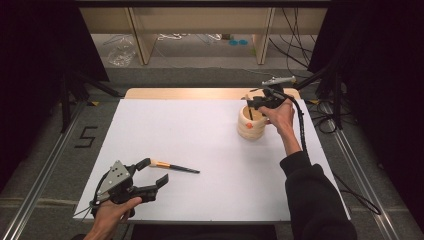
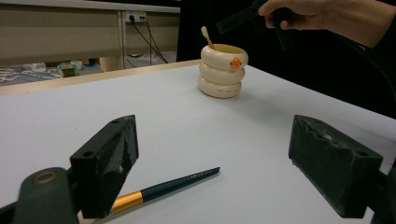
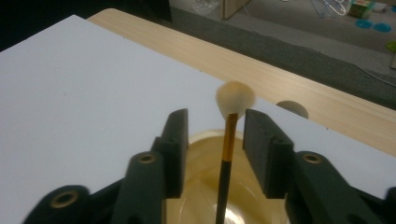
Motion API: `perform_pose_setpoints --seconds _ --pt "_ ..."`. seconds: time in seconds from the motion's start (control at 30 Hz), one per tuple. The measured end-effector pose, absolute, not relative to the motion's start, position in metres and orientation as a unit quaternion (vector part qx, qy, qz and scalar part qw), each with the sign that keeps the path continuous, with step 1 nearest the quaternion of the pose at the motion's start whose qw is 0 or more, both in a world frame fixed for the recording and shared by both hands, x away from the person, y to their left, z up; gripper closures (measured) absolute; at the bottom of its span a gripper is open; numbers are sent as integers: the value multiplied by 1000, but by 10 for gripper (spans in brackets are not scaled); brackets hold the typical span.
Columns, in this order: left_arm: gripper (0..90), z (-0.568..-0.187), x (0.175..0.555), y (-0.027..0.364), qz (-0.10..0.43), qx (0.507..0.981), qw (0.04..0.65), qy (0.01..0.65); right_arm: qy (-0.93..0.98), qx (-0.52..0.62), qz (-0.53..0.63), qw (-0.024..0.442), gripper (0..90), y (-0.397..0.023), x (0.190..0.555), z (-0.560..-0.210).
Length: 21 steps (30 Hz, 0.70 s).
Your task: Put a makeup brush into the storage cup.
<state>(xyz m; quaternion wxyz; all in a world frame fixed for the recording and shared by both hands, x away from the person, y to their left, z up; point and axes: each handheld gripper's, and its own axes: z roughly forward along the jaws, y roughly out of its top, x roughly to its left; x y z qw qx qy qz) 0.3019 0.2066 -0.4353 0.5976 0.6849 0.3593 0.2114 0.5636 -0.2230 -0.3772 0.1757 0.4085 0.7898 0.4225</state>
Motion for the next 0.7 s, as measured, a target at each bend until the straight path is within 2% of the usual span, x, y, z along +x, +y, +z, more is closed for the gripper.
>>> perform_pose_setpoints --seconds 0.27,0.5,0.57,0.7 --pt "158 -435 302 207 213 685 597 359 788 413 419 183 431 -225 551 -367" --pt "158 -435 302 207 213 686 596 359 775 415 436 195 350 -231 531 -369" --pt "158 -435 302 207 213 685 596 360 767 408 451 205 365 -234 525 -368" --pt "158 -435 302 207 214 685 596 359 763 403 457 216 336 -235 511 -368"
